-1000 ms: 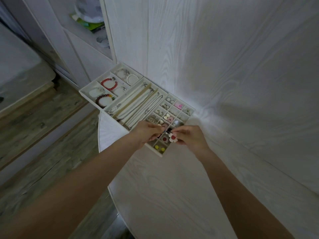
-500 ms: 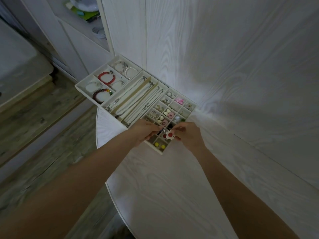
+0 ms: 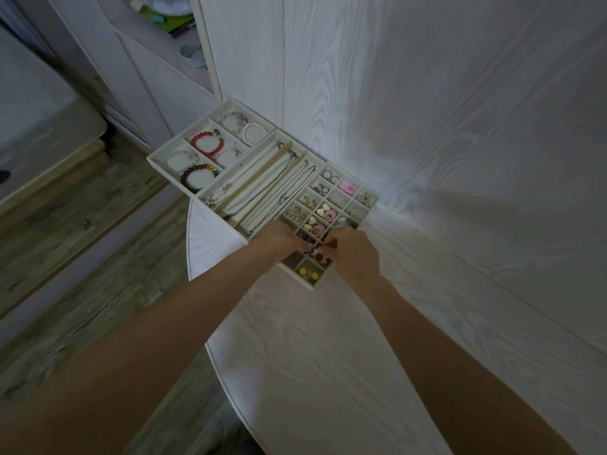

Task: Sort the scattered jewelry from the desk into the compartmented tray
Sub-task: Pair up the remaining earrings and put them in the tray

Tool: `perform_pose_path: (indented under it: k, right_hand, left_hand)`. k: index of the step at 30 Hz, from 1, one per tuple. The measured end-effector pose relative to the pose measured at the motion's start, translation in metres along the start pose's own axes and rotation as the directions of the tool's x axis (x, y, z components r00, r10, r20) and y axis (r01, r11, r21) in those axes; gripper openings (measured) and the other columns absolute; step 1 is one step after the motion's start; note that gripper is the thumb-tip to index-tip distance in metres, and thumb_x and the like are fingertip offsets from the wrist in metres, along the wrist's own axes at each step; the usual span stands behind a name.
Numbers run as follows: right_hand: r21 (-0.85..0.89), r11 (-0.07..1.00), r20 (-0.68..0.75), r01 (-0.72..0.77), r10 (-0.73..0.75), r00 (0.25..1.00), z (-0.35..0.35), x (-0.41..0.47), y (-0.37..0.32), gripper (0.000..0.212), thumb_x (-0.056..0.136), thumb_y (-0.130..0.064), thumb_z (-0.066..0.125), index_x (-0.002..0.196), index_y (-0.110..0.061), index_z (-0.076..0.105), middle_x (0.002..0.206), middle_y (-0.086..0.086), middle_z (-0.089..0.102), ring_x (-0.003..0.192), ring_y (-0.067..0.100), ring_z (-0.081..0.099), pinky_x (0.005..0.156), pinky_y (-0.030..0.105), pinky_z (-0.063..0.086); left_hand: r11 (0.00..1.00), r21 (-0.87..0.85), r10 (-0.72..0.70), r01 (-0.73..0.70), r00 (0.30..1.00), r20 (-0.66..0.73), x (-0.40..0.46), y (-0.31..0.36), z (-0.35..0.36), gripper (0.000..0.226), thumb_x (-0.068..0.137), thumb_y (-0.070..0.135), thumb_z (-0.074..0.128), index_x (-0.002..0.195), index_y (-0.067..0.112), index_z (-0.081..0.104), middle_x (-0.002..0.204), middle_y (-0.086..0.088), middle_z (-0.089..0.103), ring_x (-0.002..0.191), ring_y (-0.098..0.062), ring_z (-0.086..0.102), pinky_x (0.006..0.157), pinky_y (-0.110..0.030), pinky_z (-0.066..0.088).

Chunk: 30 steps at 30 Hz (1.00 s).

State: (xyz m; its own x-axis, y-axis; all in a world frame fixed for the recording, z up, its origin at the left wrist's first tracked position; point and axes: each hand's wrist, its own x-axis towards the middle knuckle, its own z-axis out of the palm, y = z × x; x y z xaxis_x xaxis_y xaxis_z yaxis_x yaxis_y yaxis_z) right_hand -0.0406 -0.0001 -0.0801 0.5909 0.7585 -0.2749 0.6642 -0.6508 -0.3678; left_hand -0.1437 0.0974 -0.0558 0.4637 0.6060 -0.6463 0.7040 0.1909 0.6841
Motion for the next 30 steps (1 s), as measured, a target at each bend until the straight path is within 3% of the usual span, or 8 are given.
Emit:
perform_pose_path:
  k: [3, 5, 9, 15, 21, 24, 27, 30]
  right_hand:
    - [-0.089, 0.995, -0.016, 0.051, -0.053, 0.998, -0.002, -0.001, -0.002, 0.015, 0.091, -0.029, 0.060, 0.094, -0.015, 0.065, 0.092, 0.002, 0.062, 0.086, 0.019, 0.060, 0.065, 0.028, 0.044]
    - [-0.142, 0.985, -0.056, 0.096, -0.105, 0.993, -0.004, -0.002, -0.002, 0.018, 0.090, -0.032, 0.060, 0.096, -0.015, 0.063, 0.094, 0.001, 0.060, 0.086, 0.018, 0.059, 0.064, 0.026, 0.039]
    - [-0.236, 0.951, -0.068, 0.199, -0.220, 0.973, -0.004, -0.003, -0.001, 0.020, 0.094, -0.031, 0.055, 0.103, -0.014, 0.062, 0.102, 0.001, 0.060, 0.088, 0.018, 0.059, 0.064, 0.023, 0.038]
    - [-0.136, 0.965, 0.003, 0.222, -0.224, 0.975, -0.011, -0.003, 0.008, 0.018, 0.092, -0.023, 0.058, 0.104, -0.019, 0.070, 0.104, 0.001, 0.065, 0.095, 0.017, 0.060, 0.070, 0.022, 0.040]
    - [-0.137, 0.960, -0.017, 0.242, -0.247, 0.969, -0.010, -0.008, 0.007, 0.019, 0.091, -0.024, 0.059, 0.105, -0.020, 0.071, 0.109, 0.001, 0.062, 0.097, 0.019, 0.059, 0.070, 0.023, 0.038]
    - [-0.141, 0.961, -0.018, 0.239, -0.244, 0.970, -0.010, -0.008, 0.005, 0.018, 0.091, -0.025, 0.058, 0.104, -0.022, 0.071, 0.107, 0.000, 0.060, 0.095, 0.019, 0.059, 0.067, 0.021, 0.035]
    - [-0.137, 0.964, -0.013, 0.226, -0.230, 0.973, -0.011, -0.008, 0.005, 0.018, 0.092, -0.024, 0.057, 0.104, -0.022, 0.070, 0.105, 0.000, 0.059, 0.093, 0.019, 0.059, 0.067, 0.022, 0.036]
    - [-0.154, 0.964, -0.008, 0.216, -0.220, 0.975, -0.012, -0.008, 0.005, 0.018, 0.093, -0.022, 0.056, 0.105, -0.018, 0.069, 0.107, 0.002, 0.058, 0.093, 0.020, 0.058, 0.066, 0.023, 0.035]
  left_hand:
    - [1.000, 0.001, 0.006, -0.006, 1.000, 0.001, 0.002, 0.001, 0.001, 0.030, 0.078, 0.009, 0.073, 0.104, -0.004, 0.066, 0.087, -0.023, 0.065, 0.054, -0.011, 0.039, 0.047, -0.021, 0.031]
    - [1.000, 0.013, 0.019, -0.019, 1.000, -0.004, 0.003, 0.000, 0.001, 0.027, 0.078, 0.008, 0.073, 0.101, -0.002, 0.067, 0.104, -0.023, 0.063, 0.059, -0.011, 0.043, 0.048, -0.021, 0.033]
    - [0.985, 0.109, 0.125, -0.132, 0.990, 0.070, 0.006, -0.002, 0.004, 0.019, 0.078, 0.002, 0.072, 0.096, -0.003, 0.069, 0.081, -0.006, 0.063, 0.079, -0.015, 0.056, 0.060, -0.019, 0.043]
    - [0.841, 0.426, 0.293, -0.334, 0.942, 0.161, 0.017, 0.001, 0.004, 0.014, 0.084, 0.014, 0.067, 0.093, 0.006, 0.074, 0.097, -0.009, 0.071, 0.096, -0.019, 0.063, 0.087, -0.030, 0.048]
    - [0.709, 0.573, 0.296, -0.411, 0.911, 0.287, 0.016, 0.008, 0.004, 0.014, 0.088, 0.016, 0.063, 0.097, 0.008, 0.070, 0.088, -0.003, 0.063, 0.087, -0.016, 0.056, 0.075, -0.024, 0.040]
    - [0.642, 0.604, 0.300, -0.472, 0.880, 0.368, 0.015, 0.011, 0.007, 0.017, 0.090, 0.014, 0.059, 0.102, 0.007, 0.069, 0.101, -0.006, 0.065, 0.097, -0.018, 0.057, 0.077, -0.020, 0.037]
    - [0.629, 0.614, 0.274, -0.477, 0.875, 0.399, 0.019, 0.014, 0.008, 0.017, 0.091, 0.014, 0.059, 0.102, 0.005, 0.068, 0.105, -0.010, 0.064, 0.102, -0.022, 0.057, 0.076, -0.020, 0.034]
    - [0.616, 0.648, 0.219, -0.448, 0.887, 0.405, 0.021, 0.017, 0.009, 0.016, 0.093, 0.016, 0.056, 0.099, 0.005, 0.066, 0.096, -0.013, 0.060, 0.089, -0.021, 0.053, 0.072, -0.024, 0.035]
